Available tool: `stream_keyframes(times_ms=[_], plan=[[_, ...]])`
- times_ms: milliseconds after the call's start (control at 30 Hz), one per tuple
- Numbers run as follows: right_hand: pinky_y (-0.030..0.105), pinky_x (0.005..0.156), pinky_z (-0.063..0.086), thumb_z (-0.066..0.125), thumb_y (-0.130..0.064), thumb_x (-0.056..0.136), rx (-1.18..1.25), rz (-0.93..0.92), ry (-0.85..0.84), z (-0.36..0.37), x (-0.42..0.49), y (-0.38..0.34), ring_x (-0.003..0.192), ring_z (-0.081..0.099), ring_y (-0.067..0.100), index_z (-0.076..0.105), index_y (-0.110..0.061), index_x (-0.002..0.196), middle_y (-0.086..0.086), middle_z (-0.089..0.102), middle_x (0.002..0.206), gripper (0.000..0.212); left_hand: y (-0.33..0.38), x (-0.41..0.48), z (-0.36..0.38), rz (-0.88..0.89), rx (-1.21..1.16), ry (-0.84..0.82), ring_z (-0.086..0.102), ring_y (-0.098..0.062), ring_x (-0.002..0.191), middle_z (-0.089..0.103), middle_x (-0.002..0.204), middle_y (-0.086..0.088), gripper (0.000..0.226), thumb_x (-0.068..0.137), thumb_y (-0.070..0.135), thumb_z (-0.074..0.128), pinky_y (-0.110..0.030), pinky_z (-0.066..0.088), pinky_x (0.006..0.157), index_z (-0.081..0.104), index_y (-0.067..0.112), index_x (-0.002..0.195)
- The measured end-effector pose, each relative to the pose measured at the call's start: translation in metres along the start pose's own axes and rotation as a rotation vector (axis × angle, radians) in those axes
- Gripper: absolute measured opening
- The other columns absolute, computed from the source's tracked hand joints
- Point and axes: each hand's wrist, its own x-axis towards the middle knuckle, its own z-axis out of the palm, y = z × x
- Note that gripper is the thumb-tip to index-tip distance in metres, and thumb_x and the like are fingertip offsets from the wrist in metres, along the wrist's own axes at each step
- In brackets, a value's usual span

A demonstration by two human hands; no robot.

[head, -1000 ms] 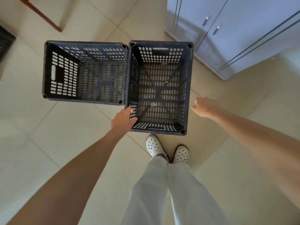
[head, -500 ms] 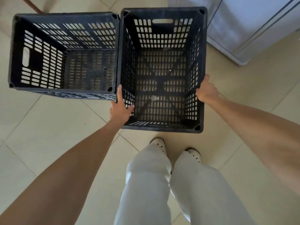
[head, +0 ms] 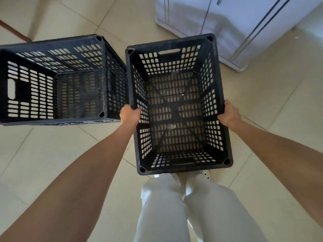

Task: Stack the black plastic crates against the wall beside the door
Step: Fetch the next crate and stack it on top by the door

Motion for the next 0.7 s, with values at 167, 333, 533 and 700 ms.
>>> stream_keyframes(times_ms=[167, 333, 533, 700], plan=[[0.043, 0.094, 0.048, 0.057, -0.001, 0.087, 0.076, 0.029, -0.038, -0.035, -0.012, -0.006, 0.109, 0.057, 0.038, 0.046, -0.008, 0.132, 0.021, 0.061, 0.119, 0.047, 0.021, -0.017, -0.022, 0.05, 0.116, 0.017, 0.062, -0.033, 0.111, 0.066, 0.118, -0.016, 0.033, 0.091, 0.02, 0.068, -0.04, 0.051, 0.095, 0.058, 0.002, 0.117], [0.037, 0.088, 0.043, 0.055, -0.006, 0.088, 0.111, 0.026, -0.056, -0.095, -0.056, -0.02, 0.113, 0.055, 0.036, 0.047, -0.015, 0.132, 0.015, 0.06, 0.123, 0.045, 0.055, -0.063, -0.074, 0.145, 0.288, 0.016, 0.063, -0.035, 0.106, 0.067, 0.111, -0.017, 0.032, 0.092, 0.028, 0.068, -0.045, 0.052, 0.093, 0.059, 0.003, 0.111], [0.036, 0.089, 0.044, 0.054, -0.01, 0.09, 0.13, 0.02, -0.074, -0.169, -0.123, -0.026, 0.112, 0.057, 0.035, 0.048, -0.016, 0.132, 0.014, 0.06, 0.123, 0.042, 0.1, -0.134, -0.127, 0.178, 0.397, -0.009, 0.063, -0.035, 0.094, 0.067, 0.099, -0.018, 0.032, 0.092, 0.034, 0.067, -0.043, 0.051, 0.08, 0.055, 0.006, 0.098], [0.036, 0.087, 0.044, 0.056, -0.016, 0.092, 0.177, 0.044, -0.056, -0.225, -0.181, -0.005, 0.108, 0.058, 0.034, 0.049, -0.016, 0.129, 0.013, 0.062, 0.12, 0.039, 0.142, -0.196, -0.151, 0.279, 0.484, -0.132, 0.071, -0.031, 0.083, 0.072, 0.079, -0.01, 0.032, 0.09, 0.036, 0.069, -0.046, 0.056, 0.082, 0.049, 0.012, 0.096]])
